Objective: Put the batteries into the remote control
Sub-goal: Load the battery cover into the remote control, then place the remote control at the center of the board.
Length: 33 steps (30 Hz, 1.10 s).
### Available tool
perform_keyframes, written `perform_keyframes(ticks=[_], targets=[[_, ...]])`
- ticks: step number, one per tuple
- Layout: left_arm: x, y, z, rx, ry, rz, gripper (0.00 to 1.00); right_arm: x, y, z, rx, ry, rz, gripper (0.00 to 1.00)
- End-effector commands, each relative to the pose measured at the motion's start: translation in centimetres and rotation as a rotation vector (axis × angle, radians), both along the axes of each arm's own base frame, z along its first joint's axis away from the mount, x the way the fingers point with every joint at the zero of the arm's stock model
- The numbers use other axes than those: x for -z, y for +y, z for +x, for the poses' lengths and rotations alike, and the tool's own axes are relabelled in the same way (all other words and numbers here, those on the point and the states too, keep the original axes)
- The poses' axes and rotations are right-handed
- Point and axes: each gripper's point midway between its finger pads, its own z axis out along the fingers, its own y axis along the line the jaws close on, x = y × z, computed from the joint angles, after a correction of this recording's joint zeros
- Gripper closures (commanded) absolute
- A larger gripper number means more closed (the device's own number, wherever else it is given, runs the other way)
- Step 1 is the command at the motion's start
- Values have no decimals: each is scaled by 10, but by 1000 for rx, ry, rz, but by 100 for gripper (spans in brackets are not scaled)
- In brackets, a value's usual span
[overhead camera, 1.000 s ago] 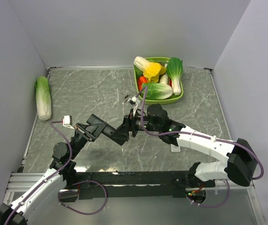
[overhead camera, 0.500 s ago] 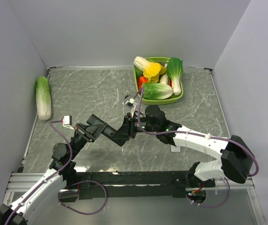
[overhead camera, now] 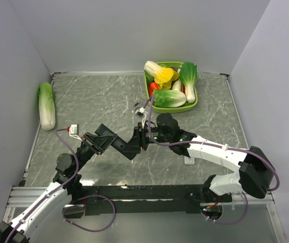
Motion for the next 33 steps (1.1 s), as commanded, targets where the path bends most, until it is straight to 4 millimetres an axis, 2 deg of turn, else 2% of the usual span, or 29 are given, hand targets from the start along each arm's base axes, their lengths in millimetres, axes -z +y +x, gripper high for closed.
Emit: perform_keyframes(ticks=[1, 2, 6, 7, 10, 12, 15, 17, 19, 20, 21, 23, 24, 25, 26, 27, 31, 33], targets=[[-21, 2, -1, -25, -44, 23, 99, -32, -17, 11, 71, -164, 16, 43], [-19, 3, 1, -36, -43, 34, 99, -34, -21, 17, 104, -209, 3, 41], [-20, 5, 4, -58, -33, 66, 99, -49, -32, 18, 130, -290, 15, 35], [-18, 4, 4, -57, -26, 74, 99, -53, -35, 16, 129, -308, 24, 30], [-20, 4, 4, -57, -26, 73, 99, -57, -40, 16, 136, -367, 27, 21], [-19, 4, 6, -61, -11, 76, 99, -55, -41, 17, 139, -408, 18, 19], [-15, 4, 10, -69, 13, 91, 99, -46, -44, 19, 153, -469, -30, 14], [-10, 4, 12, -76, 39, 93, 99, -38, -45, 29, 196, -549, -98, 12], [-5, 8, 19, -107, 84, 99, 99, -25, -39, 25, 183, -589, -167, 9], [3, 8, 21, -113, 127, 121, 99, -20, -42, 34, 226, -647, -219, 6], [8, 9, 25, -129, 154, 131, 99, -17, -33, 22, 199, -676, -232, 6], [11, 13, 31, -164, 202, 134, 99, -9, -31, 31, 245, -771, -314, 4], [23, 14, 34, -175, 250, 159, 99, -5, -29, 30, 247, -791, -330, 4], [26, 15, 35, -183, 269, 164, 99, -2, -21, 25, 235, -825, -337, 1], [25, 17, 37, -197, 281, 164, 99, 0, -21, 30, 266, -843, -365, 1], [33, 17, 39, -204, 315, 182, 99, 0, -19, 32, 281, -861, -381, 1], [41, 21, 42, -230, 381, 205, 99, 16, -3, 32, 295, -984, -492, 1], [41, 22, 44, -242, 403, 211, 99, 22, 0, 42, 357, -1030, -570, 1]])
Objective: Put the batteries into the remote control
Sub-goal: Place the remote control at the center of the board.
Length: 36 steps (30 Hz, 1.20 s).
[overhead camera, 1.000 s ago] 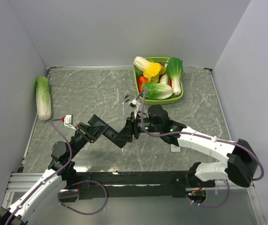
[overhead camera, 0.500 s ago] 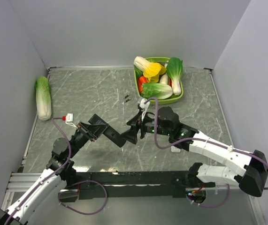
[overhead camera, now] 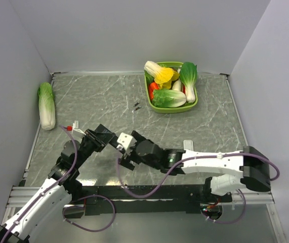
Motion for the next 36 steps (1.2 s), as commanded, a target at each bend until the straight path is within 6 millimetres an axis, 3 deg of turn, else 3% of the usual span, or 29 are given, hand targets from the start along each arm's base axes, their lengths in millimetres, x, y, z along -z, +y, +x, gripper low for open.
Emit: perform_keyframes(ticks=[1, 8, 11, 18, 19, 20, 22, 23, 25, 26, 28, 29, 30, 32, 34, 35, 36], targets=[[-14, 5, 6, -50, 38, -12, 99, -27, 9, 32, 175, -245, -52, 1], [-18, 6, 6, -63, 61, -33, 98, -13, 24, 45, 322, -416, -186, 4], [-11, 8, 4, -66, 92, -22, 99, -10, 26, 52, 384, -491, -238, 11], [-8, 13, 5, -95, 106, -18, 95, -4, 31, 56, 426, -542, -296, 56], [-9, 12, 5, -93, 102, -19, 91, -4, 30, 56, 430, -541, -298, 60], [-11, 12, 4, -91, 97, -22, 79, -3, 29, 55, 428, -541, -299, 70], [-15, 13, 3, -90, 81, -25, 64, 1, 26, 55, 428, -523, -311, 80], [-17, 13, 3, -91, 74, -27, 50, 2, 26, 54, 420, -511, -308, 89], [-23, 16, 1, -99, 57, -27, 36, 7, 24, 52, 419, -467, -295, 94], [-24, 20, 3, -120, 45, -13, 24, 9, 18, 51, 414, -450, -316, 97], [-34, 28, 1, -151, 27, 3, 14, 18, 18, 48, 403, -372, -289, 99], [-37, 33, 1, -166, 14, 29, 6, 21, 7, 51, 405, -338, -314, 100], [-52, 42, 2, -212, -17, 33, 3, 29, 6, 48, 397, -266, -293, 100], [-56, 57, -1, -263, -26, 109, 0, 38, -13, 51, 404, -178, -304, 100], [-82, 78, -5, -351, -77, 139, 1, 50, -19, 45, 379, -44, -263, 100], [-78, 88, -9, -376, -68, 202, 1, 51, -34, 52, 417, 20, -228, 100], [-94, 96, -13, -406, -98, 206, 1, 56, -41, 51, 434, 94, -192, 100]])
